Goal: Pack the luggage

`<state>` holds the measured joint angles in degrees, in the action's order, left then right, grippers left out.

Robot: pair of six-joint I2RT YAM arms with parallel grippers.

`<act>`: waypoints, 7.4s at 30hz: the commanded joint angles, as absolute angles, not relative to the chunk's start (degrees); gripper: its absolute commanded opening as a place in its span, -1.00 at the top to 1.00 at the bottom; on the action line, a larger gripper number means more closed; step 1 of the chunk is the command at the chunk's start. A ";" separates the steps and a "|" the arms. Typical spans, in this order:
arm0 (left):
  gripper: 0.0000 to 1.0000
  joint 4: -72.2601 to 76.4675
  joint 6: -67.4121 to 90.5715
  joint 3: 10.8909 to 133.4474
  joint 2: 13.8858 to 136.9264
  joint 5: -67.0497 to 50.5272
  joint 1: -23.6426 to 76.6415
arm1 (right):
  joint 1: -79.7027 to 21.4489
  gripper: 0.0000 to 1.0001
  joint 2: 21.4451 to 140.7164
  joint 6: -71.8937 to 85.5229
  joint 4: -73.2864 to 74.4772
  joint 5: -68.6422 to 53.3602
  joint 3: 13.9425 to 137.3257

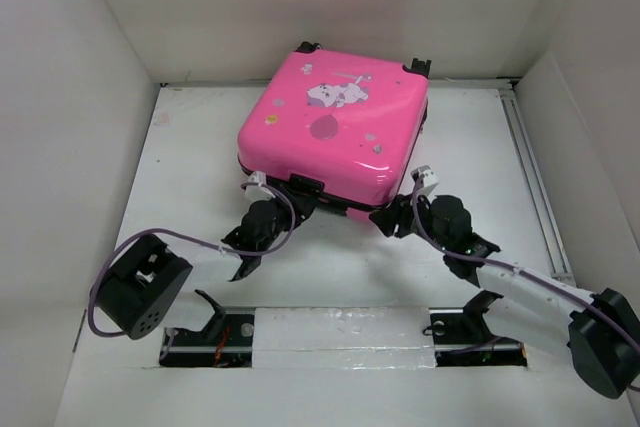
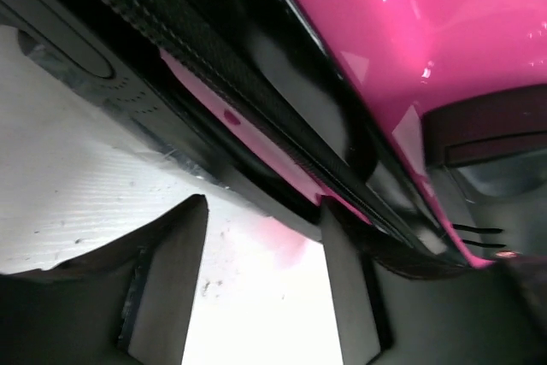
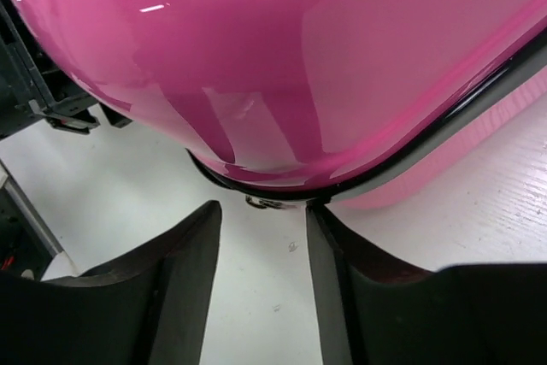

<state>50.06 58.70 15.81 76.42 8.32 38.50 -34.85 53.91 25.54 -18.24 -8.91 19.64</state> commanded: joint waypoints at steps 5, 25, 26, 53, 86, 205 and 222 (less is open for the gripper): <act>0.07 55.28 60.03 16.96 77.87 10.72 38.23 | -38.23 0.14 58.09 27.33 -37.43 3.24 15.04; 1.00 60.38 57.74 19.34 83.40 8.53 38.93 | -50.26 1.00 66.97 29.97 -48.25 16.77 16.26; 1.00 60.99 57.74 19.34 84.02 8.53 38.94 | -51.32 1.00 66.97 29.97 -48.25 17.48 16.26; 1.00 49.50 53.36 20.92 69.72 9.49 48.87 | -65.74 1.00 78.06 17.23 -33.49 13.99 37.89; -0.81 14.34 38.67 44.33 46.38 44.66 41.51 | -57.74 -0.15 54.43 27.69 -17.43 1.93 28.02; 0.35 3.32 46.32 18.20 40.17 16.19 26.02 | -17.31 0.81 70.14 24.52 -37.97 -25.93 25.05; 0.49 26.35 51.59 15.21 49.65 -0.53 29.18 | -37.95 1.00 59.34 27.68 -26.81 -8.89 20.04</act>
<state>11.11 48.27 14.48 48.29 8.93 27.66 -31.09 62.59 25.80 -26.87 -10.04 20.29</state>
